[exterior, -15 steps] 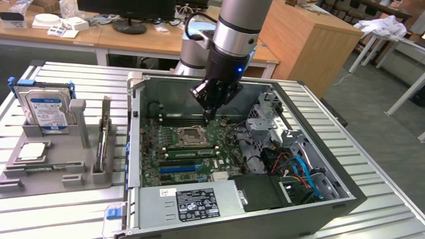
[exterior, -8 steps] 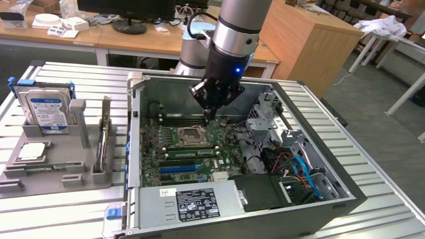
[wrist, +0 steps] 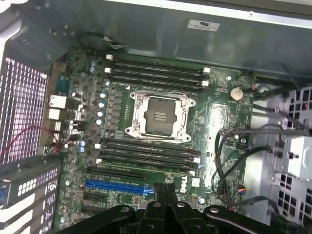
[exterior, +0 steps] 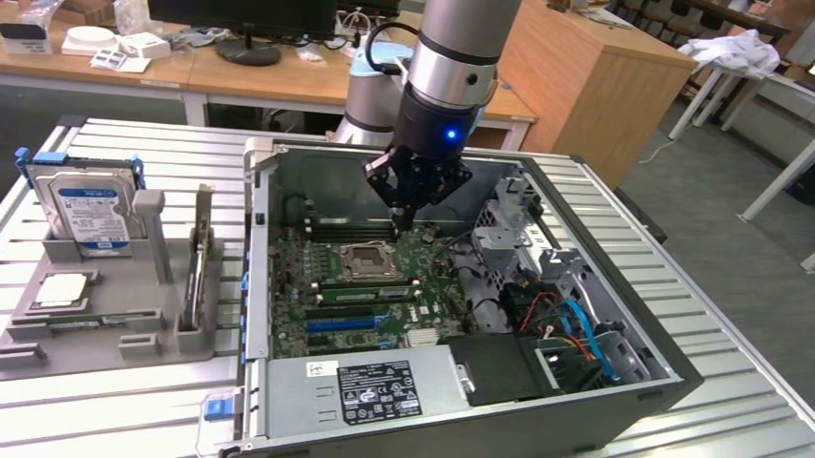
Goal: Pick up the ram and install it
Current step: 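Press down the ram until it locks into place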
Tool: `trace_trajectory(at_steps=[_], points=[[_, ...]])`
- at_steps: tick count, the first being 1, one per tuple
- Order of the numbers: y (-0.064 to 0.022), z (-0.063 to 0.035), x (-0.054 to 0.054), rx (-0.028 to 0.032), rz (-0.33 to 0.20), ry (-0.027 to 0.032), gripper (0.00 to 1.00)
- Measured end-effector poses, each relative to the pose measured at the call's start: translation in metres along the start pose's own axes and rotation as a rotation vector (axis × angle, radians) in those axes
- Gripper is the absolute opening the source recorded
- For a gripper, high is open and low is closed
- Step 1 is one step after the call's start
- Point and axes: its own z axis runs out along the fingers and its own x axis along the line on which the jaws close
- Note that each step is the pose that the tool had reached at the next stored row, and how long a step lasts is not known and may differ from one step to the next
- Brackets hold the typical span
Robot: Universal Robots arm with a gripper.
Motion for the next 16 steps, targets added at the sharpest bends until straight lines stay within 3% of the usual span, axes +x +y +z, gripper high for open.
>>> trace_trajectory(at_steps=[16], points=[[0.0009, -0.0001, 0.0076, 0.0002, 0.001, 0.0, 0.11]])
